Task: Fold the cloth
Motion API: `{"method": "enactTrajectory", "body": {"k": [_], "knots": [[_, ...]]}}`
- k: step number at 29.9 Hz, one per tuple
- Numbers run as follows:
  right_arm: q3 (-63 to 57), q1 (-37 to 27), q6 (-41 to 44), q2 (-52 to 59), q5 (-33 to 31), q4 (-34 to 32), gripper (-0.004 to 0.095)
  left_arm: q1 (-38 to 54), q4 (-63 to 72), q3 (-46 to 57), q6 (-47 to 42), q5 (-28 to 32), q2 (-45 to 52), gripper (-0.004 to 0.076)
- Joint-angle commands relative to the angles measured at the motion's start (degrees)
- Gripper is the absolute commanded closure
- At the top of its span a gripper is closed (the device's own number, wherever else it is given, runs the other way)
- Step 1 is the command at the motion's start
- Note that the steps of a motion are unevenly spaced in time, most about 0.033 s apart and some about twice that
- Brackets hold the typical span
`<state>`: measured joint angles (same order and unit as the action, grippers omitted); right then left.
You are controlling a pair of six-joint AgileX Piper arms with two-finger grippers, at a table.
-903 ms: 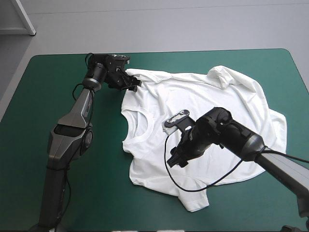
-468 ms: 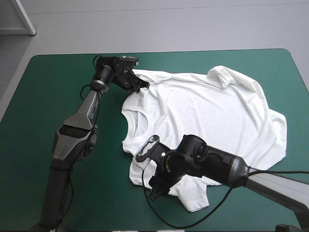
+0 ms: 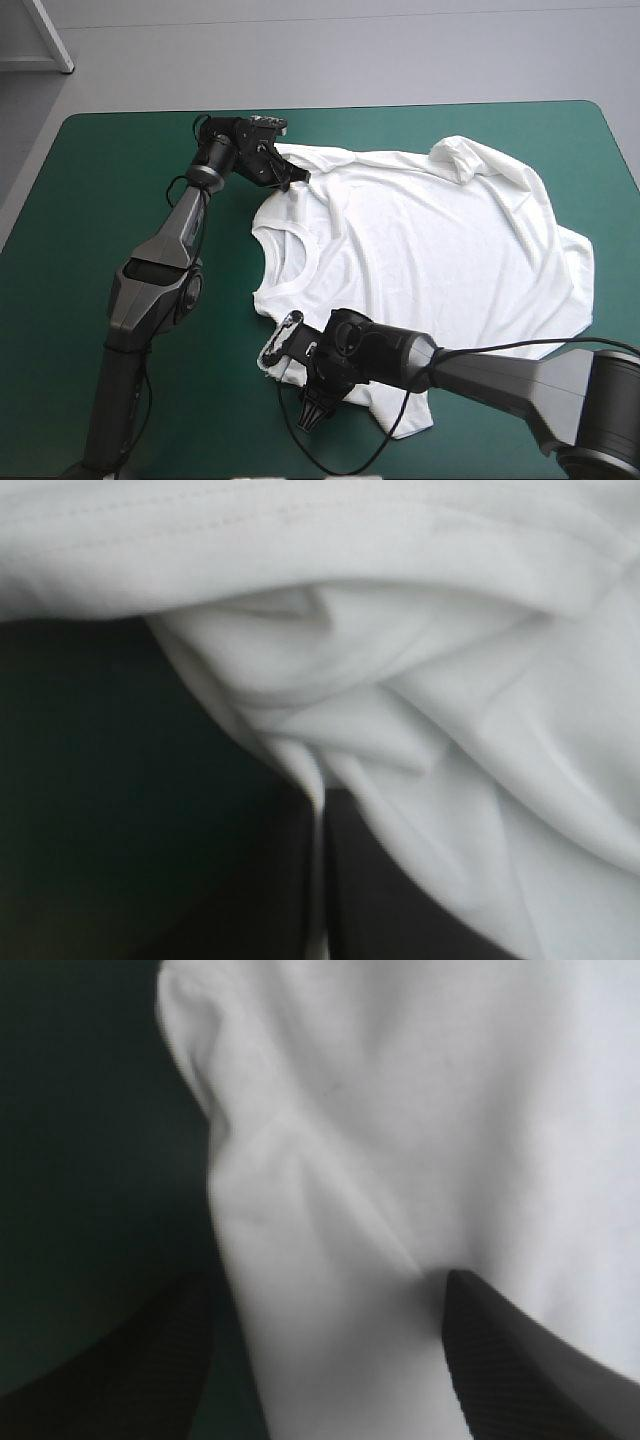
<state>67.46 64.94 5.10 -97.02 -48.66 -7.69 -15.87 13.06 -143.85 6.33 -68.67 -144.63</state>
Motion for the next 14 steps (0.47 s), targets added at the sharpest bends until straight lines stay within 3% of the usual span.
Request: {"method": "enactTrajectory", "body": {"k": [1, 4, 6, 8, 10, 14], "knots": [[1.06, 0.18, 0.11, -1.30, 3.29, -1.33, 0.0337, -0.27, 0.00, -0.76, -0.22, -5.12, 3.56, 0.0734], [1.06, 0.18, 0.54, -4.31, 4.09, -1.44, 0.0384, -0.27, -0.07, -0.76, -0.12, -5.12, 3.92, 0.0734], [1.06, 0.18, 1.36, -5.47, 4.49, -1.44, 0.0475, -0.27, -0.07, -0.76, -0.12, -5.12, 4.29, 0.0734], [1.06, 0.18, 2.25, -5.32, 4.74, -1.72, 0.0649, -0.27, -0.07, -0.76, -0.12, -5.12, 4.92, 0.0734], [1.06, 0.18, 2.25, -3.78, 4.49, -1.81, 0.0908, -0.27, -0.08, -0.76, -0.12, -5.12, 6.34, 0.0734], [1.06, 0.18, 4.71, 2.59, 2.68, -4.83, 0.0913, -0.27, -2.65, -1.35, -0.39, -5.12, 11.54, 0.0734]]}}
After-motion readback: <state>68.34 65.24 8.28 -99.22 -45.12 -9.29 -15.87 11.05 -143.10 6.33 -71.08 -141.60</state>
